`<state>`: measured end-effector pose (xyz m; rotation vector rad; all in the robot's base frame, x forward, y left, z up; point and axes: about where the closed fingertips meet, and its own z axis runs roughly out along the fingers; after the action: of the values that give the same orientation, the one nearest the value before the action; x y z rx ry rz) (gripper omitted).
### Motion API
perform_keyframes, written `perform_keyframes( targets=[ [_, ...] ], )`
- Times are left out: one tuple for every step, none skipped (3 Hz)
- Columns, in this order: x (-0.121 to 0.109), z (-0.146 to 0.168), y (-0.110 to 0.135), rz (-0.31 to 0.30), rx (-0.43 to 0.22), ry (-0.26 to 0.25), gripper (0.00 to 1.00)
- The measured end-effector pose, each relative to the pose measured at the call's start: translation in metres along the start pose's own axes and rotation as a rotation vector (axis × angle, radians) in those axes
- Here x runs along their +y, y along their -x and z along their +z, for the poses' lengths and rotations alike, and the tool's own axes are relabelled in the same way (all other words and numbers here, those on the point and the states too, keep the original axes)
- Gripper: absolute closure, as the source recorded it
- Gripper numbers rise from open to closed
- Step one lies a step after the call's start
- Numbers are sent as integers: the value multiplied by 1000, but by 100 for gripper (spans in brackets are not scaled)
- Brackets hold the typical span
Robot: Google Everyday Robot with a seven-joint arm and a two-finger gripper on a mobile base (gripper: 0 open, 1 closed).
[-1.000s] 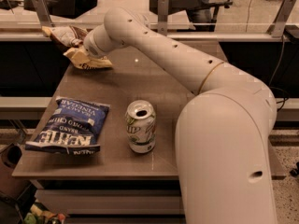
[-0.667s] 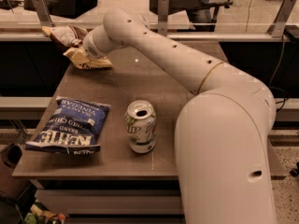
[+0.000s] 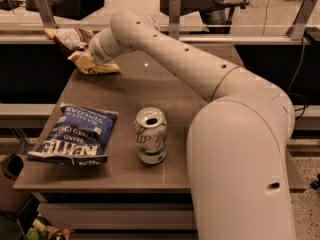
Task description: Pick brown chip bag
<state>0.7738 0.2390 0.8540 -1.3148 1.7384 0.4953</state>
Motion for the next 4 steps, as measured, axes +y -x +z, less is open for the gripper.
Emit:
perform_keyframes(
  targets=[
    [-2, -8, 11, -4, -41, 21, 100],
    [-10, -24, 30, -20, -98, 26, 100],
    [-16, -37, 43, -33, -126, 20, 100],
    [-24, -53, 53, -42, -156, 3, 100]
  ],
)
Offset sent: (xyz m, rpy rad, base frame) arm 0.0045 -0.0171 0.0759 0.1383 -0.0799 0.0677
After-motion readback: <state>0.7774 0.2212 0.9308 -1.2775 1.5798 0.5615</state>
